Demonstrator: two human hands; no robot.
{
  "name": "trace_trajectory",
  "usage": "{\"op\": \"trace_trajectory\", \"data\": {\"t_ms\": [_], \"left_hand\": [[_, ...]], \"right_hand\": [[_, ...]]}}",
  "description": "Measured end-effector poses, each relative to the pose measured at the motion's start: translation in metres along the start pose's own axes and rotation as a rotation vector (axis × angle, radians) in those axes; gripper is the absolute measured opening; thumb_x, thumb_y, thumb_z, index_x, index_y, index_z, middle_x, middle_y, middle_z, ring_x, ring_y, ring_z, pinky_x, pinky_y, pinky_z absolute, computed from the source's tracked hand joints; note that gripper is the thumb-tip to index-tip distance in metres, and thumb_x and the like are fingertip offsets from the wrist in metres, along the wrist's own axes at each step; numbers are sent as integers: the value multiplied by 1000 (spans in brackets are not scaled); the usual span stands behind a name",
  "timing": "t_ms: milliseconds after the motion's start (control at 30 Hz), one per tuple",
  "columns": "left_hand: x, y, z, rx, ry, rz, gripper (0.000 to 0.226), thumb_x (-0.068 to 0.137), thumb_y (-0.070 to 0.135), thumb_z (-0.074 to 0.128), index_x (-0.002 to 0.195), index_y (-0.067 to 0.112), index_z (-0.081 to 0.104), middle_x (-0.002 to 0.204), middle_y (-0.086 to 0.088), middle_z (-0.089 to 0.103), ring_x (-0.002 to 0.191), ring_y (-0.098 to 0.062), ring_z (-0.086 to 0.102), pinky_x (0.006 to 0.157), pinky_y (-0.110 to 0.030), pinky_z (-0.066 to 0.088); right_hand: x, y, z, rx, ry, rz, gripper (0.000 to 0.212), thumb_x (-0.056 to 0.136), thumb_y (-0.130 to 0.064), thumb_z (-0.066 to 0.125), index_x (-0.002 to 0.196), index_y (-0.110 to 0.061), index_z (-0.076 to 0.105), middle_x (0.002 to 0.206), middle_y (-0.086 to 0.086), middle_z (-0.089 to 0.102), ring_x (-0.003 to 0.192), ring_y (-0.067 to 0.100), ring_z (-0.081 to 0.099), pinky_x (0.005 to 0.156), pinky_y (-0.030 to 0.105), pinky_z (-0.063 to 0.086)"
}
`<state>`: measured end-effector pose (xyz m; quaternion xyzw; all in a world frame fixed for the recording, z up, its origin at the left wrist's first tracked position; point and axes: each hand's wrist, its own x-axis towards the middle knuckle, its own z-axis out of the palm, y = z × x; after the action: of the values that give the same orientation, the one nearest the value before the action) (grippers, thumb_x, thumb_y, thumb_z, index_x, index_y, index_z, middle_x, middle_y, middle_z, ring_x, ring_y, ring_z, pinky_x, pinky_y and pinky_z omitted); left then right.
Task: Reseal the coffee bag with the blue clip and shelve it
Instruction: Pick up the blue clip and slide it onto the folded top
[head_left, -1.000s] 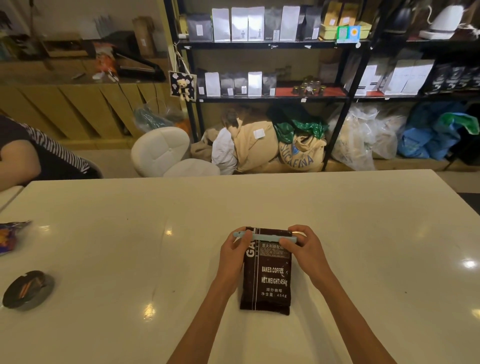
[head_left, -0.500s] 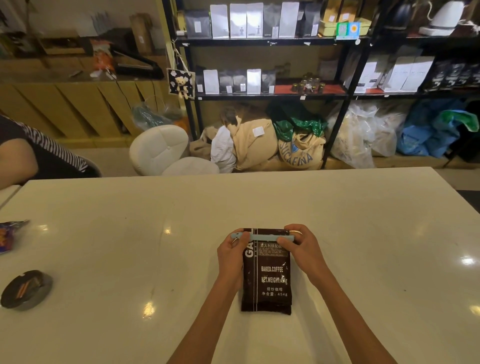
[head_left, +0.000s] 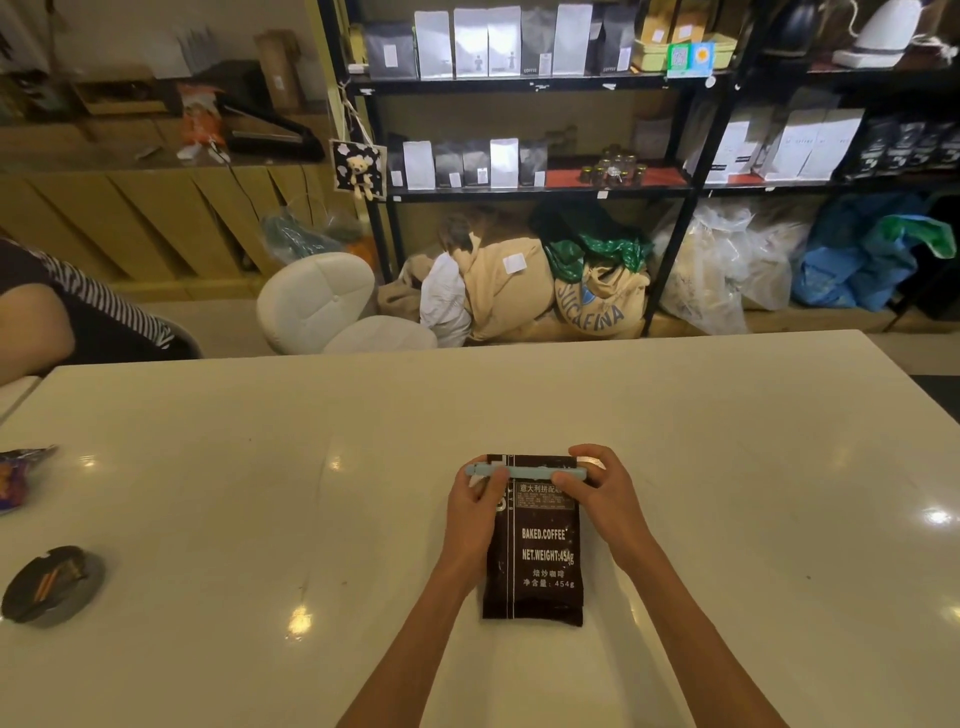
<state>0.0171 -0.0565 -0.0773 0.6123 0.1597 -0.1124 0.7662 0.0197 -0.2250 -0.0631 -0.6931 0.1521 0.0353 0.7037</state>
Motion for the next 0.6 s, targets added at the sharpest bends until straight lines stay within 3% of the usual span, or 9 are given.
{"op": "trace_trajectory", "data": {"t_ms": [133, 233, 300, 433, 600], "left_hand": [[-5, -5, 7, 72, 28, 13, 19, 97, 31, 56, 111, 19, 61, 101, -13, 76, 86, -27, 76, 78, -45, 62], [-1, -1, 7, 53, 78, 40, 17, 98, 26, 54, 105, 14, 65, 99, -16, 76, 85, -28, 76, 73, -40, 62], [0, 2, 10, 73, 100, 82, 17, 99, 24, 53, 102, 12, 66, 97, -17, 75, 86, -29, 75, 75, -43, 62], [-2, 9, 19, 114, 145, 156, 24, 101, 26, 48, 105, 8, 65, 97, -13, 74, 92, -28, 73, 78, -38, 60], [-14, 22, 21, 174, -32, 139, 26, 100, 37, 48, 120, 20, 50, 107, -5, 70, 89, -15, 74, 71, -27, 61]], "right_hand": [[-6, 3, 12, 143, -33, 75, 36, 88, -28, 68, 122, -21, 57, 106, 8, 73, 89, 21, 74, 69, 30, 62], [-13, 13, 26, 35, -64, 43, 39, 86, -44, 65, 119, -23, 59, 105, 4, 75, 88, 16, 75, 80, 38, 61], [-17, 17, 35, -59, 4, -30, 36, 87, -47, 62, 114, -24, 62, 101, 1, 76, 87, 13, 75, 81, 36, 61], [-19, 5, 38, -214, 182, -146, 27, 95, -44, 51, 97, -21, 66, 82, -6, 72, 74, 5, 71, 59, 11, 52], [-11, -21, 30, -270, 312, -196, 43, 101, -43, 35, 84, -16, 66, 68, -10, 65, 60, 0, 63, 46, 6, 47]]}}
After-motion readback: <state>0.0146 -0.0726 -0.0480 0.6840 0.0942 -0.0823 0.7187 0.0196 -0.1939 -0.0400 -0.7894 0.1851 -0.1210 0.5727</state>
